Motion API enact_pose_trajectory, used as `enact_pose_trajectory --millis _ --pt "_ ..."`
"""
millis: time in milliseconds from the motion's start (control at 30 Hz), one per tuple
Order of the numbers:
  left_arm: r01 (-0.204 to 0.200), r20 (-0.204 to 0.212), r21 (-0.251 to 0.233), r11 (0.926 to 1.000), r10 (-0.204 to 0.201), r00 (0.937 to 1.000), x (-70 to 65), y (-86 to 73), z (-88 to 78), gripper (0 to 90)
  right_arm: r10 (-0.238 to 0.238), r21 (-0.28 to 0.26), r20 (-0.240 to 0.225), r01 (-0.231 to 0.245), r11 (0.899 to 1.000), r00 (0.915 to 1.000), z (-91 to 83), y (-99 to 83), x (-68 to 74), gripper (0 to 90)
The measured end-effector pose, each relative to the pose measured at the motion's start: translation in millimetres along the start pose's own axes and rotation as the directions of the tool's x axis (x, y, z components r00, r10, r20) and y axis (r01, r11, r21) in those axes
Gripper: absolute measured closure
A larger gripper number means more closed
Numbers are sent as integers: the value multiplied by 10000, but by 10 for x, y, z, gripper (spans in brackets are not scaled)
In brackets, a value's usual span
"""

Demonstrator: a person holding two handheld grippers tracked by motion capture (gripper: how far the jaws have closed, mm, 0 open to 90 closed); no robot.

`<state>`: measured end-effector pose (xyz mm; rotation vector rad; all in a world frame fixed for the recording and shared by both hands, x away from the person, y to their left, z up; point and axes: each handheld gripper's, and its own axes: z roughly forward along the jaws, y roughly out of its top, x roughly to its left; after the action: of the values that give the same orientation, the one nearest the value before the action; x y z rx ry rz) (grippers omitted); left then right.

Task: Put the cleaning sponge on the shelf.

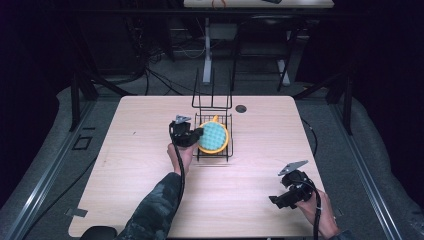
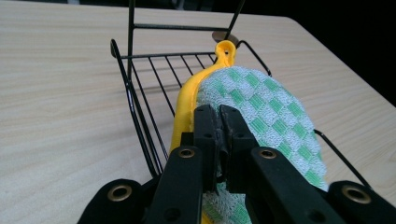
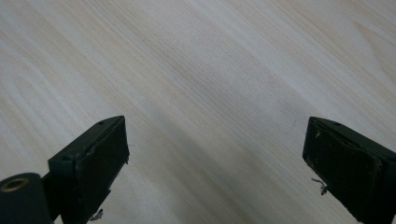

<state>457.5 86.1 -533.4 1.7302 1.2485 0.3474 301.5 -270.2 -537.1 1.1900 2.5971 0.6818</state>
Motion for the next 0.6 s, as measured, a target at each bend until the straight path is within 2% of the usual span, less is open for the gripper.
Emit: enact_pose_trajectory --millis 67,233,400,533,600 --pt "32 -185 131 9999 -30 9998 6 -11 28 862 -44 -123 29 45 9999 10000 -15 0 -2 60" --pt "36 -313 386 9992 -24 9995 3 -25 62 850 -28 -84 14 28 10000 10000 -9 -7 -13 60" --pt "194 -255 445 9988 -183 9995 21 -18 75 824 -10 -108 18 10 9999 10000 -17 -2 4 61" --pt "162 -161 516 9985 -154 9998 36 -2 68 725 -58 -113 17 58 9999 10000 -16 -2 -4 59" --pt "206 -87 641 9977 -200 9998 43 1 74 621 -82 -130 10 82 9999 10000 -22 -1 -8 58"
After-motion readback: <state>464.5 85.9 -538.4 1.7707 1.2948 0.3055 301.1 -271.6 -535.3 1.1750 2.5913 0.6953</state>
